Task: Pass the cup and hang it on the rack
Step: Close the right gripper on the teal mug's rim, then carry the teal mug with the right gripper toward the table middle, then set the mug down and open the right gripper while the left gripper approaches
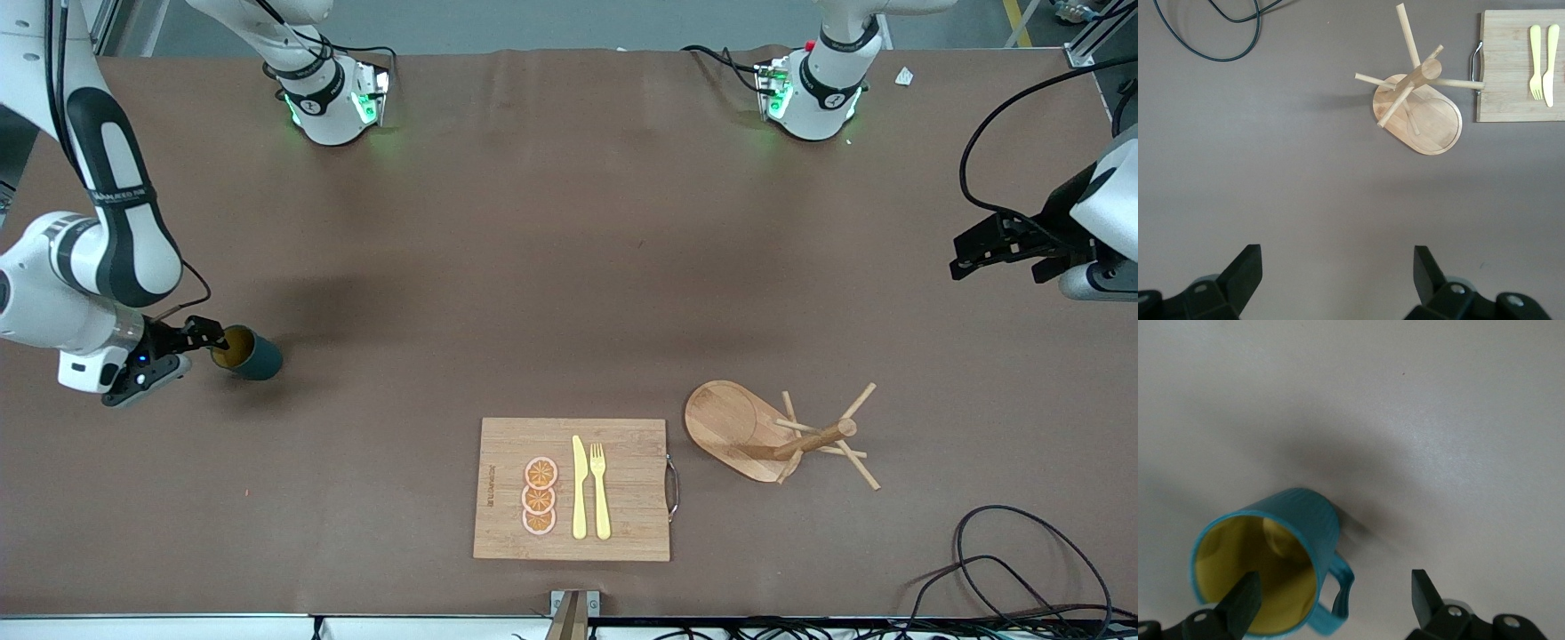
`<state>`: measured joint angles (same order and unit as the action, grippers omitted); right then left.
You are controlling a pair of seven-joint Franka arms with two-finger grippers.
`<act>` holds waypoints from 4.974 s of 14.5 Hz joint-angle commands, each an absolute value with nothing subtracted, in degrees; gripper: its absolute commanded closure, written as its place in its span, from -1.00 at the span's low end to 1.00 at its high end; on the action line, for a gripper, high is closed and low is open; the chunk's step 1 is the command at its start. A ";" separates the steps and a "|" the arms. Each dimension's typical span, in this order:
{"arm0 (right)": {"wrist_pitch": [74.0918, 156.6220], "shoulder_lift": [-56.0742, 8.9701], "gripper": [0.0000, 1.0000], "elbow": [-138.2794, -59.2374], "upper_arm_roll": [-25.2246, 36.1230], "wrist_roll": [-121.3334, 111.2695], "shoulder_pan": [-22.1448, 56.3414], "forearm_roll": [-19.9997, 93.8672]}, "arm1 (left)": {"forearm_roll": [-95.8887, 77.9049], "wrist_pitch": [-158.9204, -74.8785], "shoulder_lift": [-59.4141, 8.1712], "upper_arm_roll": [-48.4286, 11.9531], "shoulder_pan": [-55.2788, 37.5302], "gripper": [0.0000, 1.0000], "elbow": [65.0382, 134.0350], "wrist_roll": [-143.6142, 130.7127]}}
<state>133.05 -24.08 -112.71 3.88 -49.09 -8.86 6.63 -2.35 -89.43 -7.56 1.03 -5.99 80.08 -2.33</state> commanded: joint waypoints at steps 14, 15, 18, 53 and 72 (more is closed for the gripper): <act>125.27 -17.50 0.99 -114.61 3.08 -43.02 -1.86 7.82 | -3.43 -89.38 -7.47 0.97 -5.80 -1.00 79.98 -1.58; 124.37 -16.53 0.99 -114.61 2.90 -39.59 -0.28 7.82 | -3.43 -89.38 -7.56 0.97 -5.80 -1.00 79.98 -1.58; 121.39 -14.42 0.99 -114.70 2.55 -26.68 5.52 7.82 | -3.43 -89.38 -7.56 0.97 -6.06 -1.00 79.89 -1.67; 125.95 -38.23 -1.00 -87.80 2.64 37.71 47.29 1.58 | -4.39 -89.82 -8.70 1.49 -4.22 -1.00 79.72 -2.29; 94.23 -17.32 -1.00 -88.42 3.16 7.40 14.26 1.67 | 8.76 -85.43 -8.52 -11.77 -12.81 -1.00 79.72 -47.43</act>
<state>95.89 -20.85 -86.03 4.40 11.25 18.73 2.04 4.59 -85.40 -8.65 -10.40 -10.48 79.92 -42.03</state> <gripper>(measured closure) 0.000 0.000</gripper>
